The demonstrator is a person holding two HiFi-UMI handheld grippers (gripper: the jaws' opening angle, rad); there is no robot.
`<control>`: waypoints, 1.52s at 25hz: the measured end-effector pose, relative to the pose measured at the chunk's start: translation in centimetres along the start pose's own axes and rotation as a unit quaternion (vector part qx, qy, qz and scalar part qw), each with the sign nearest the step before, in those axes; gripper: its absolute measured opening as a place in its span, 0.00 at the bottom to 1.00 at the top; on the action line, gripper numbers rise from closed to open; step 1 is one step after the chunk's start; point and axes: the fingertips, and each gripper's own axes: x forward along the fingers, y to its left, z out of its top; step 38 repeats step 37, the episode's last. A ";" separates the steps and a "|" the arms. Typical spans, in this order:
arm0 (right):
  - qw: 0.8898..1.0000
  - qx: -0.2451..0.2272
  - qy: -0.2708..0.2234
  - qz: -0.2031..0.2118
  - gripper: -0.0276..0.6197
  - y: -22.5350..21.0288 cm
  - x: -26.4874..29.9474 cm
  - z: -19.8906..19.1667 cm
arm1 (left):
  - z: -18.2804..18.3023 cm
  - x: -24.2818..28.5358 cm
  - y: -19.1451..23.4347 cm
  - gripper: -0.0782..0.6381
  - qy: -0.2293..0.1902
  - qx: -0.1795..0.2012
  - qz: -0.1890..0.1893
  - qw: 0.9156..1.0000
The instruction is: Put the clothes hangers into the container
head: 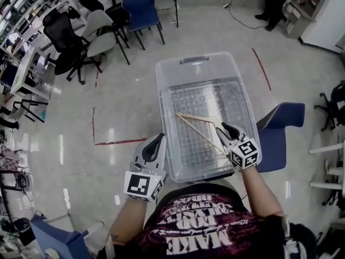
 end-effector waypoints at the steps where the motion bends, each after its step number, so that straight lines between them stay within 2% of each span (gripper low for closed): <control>1: 1.000 -0.005 -0.028 -0.002 0.14 0.9 -1.2 1.3 | 0.3 -0.3 0.1 0.12 -0.005 -0.005 0.001 1.000; 2: 0.999 -0.011 -0.051 -0.005 0.05 1.8 -2.3 2.4 | 0.7 -0.5 0.3 0.12 -0.010 -0.009 0.003 1.000; 5: 0.996 -0.034 -0.085 -0.002 0.05 3.5 -4.2 5.2 | 1.7 -0.7 1.1 0.12 -0.024 -0.007 0.020 0.999; 9: 0.992 -0.055 -0.114 -0.002 0.05 4.6 -5.9 9.1 | 3.0 -1.2 1.1 0.12 -0.038 0.030 0.039 0.998; 14: 0.985 -0.083 -0.148 0.008 0.05 6.4 -8.2 14.6 | 5.1 -1.7 0.5 0.12 -0.061 0.045 0.029 0.997; 19: 0.982 -0.099 -0.160 0.018 0.05 7.6 -9.8 17.9 | 5.6 -1.5 0.1 0.12 -0.052 0.053 0.020 0.997; 24: 0.983 -0.090 -0.159 0.014 0.05 7.0 -9.9 17.7 | 6.0 -1.5 0.1 0.12 -0.057 0.044 0.022 0.997; 29: 0.986 -0.067 -0.155 0.010 0.05 6.0 -9.1 16.5 | 6.5 -1.3 0.1 0.12 -0.063 0.054 0.014 0.997; 38: 0.987 -0.050 -0.150 0.008 0.05 5.4 -8.3 15.4 | 4.1 -0.8 1.6 0.12 -0.035 0.038 0.026 0.998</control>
